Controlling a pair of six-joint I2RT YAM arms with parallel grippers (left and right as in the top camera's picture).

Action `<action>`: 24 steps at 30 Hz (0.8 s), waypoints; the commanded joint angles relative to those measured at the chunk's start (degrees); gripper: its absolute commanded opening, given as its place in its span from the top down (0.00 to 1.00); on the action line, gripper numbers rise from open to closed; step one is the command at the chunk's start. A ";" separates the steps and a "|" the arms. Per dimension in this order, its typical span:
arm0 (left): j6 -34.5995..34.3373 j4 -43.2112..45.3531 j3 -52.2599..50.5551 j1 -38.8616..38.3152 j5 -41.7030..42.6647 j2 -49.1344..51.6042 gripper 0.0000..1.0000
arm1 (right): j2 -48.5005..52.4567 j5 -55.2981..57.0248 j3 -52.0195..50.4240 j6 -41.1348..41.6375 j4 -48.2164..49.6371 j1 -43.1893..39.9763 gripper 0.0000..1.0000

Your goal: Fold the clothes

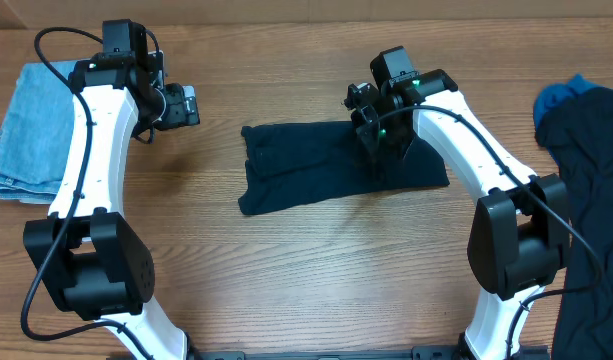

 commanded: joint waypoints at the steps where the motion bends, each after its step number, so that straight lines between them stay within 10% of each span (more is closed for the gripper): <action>1: -0.11 0.02 1.42 0.35 0.81 -0.15 0.09 | -0.20 -1.90 -0.13 -0.07 1.51 0.02 0.01; 15: -0.15 -1.36 -0.04 -2.01 12.24 -0.15 0.09 | -0.31 -2.89 5.73 6.25 2.10 -0.72 0.09; 24: -2.16 4.17 -8.00 -10.78 10.49 -0.13 0.02 | -0.31 -0.31 4.66 8.66 -3.78 -16.96 0.09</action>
